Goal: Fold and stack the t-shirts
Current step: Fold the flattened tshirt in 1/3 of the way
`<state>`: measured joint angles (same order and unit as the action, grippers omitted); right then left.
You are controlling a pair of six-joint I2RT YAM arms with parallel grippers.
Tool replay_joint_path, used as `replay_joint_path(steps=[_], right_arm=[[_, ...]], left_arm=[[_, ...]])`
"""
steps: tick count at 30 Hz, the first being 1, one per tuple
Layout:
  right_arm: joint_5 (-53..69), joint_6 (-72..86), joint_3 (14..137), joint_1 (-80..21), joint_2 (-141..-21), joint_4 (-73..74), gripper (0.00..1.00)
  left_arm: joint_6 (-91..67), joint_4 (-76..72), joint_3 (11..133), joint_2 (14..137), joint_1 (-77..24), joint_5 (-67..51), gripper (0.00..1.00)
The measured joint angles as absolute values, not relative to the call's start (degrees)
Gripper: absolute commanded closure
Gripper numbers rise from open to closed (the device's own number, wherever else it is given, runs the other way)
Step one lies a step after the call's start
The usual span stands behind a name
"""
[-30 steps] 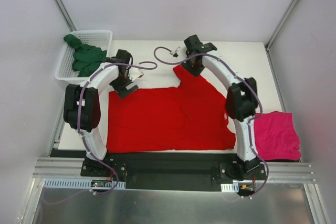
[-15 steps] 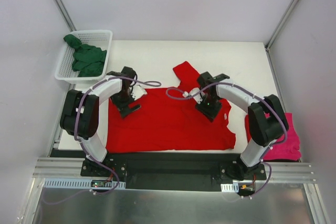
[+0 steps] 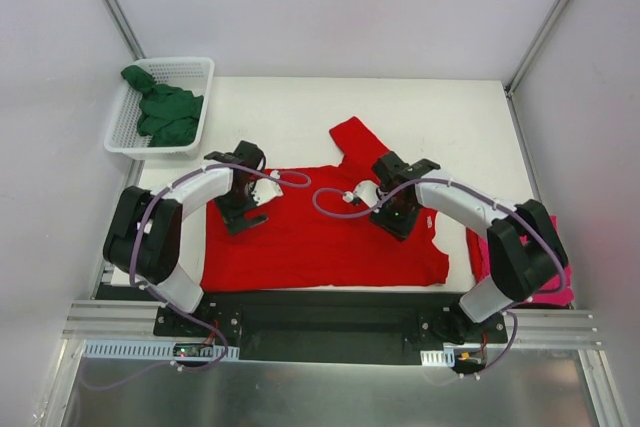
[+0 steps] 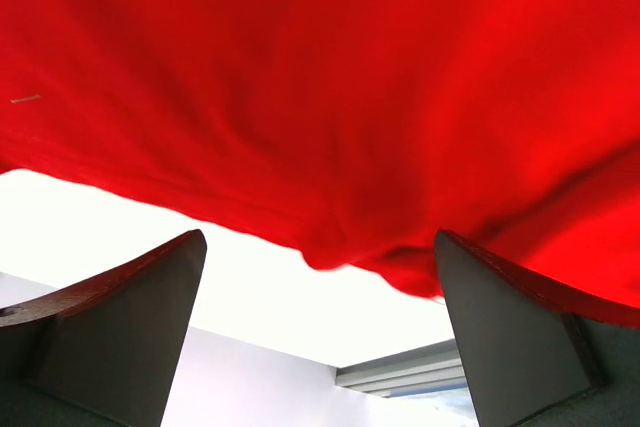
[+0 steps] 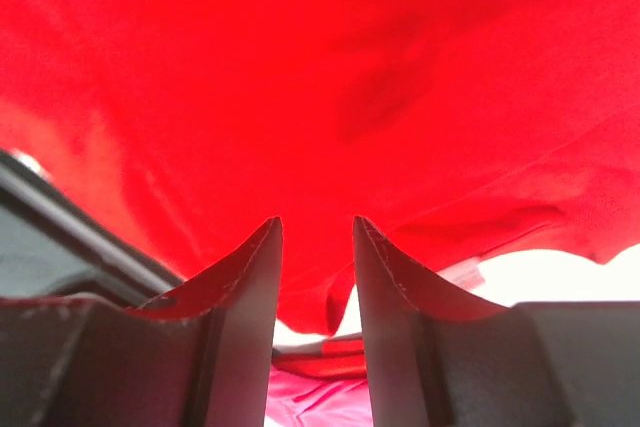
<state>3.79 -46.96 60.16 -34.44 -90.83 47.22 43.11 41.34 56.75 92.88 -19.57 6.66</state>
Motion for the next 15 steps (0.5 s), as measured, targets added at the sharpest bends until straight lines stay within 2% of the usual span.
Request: replay_joint_path(steps=[10, 15], right_arm=[[4.0, -47.5, 56.4, -35.8, -83.8, 51.4, 0.61], [4.3, -47.9, 50.4, -37.7, -81.0, 51.2, 0.61]], left_arm=[[46.7, 45.5, 54.5, 80.5, -22.5, 7.9, 0.01], [48.8, 46.7, 47.6, 76.7, -26.4, 7.1, 0.01]])
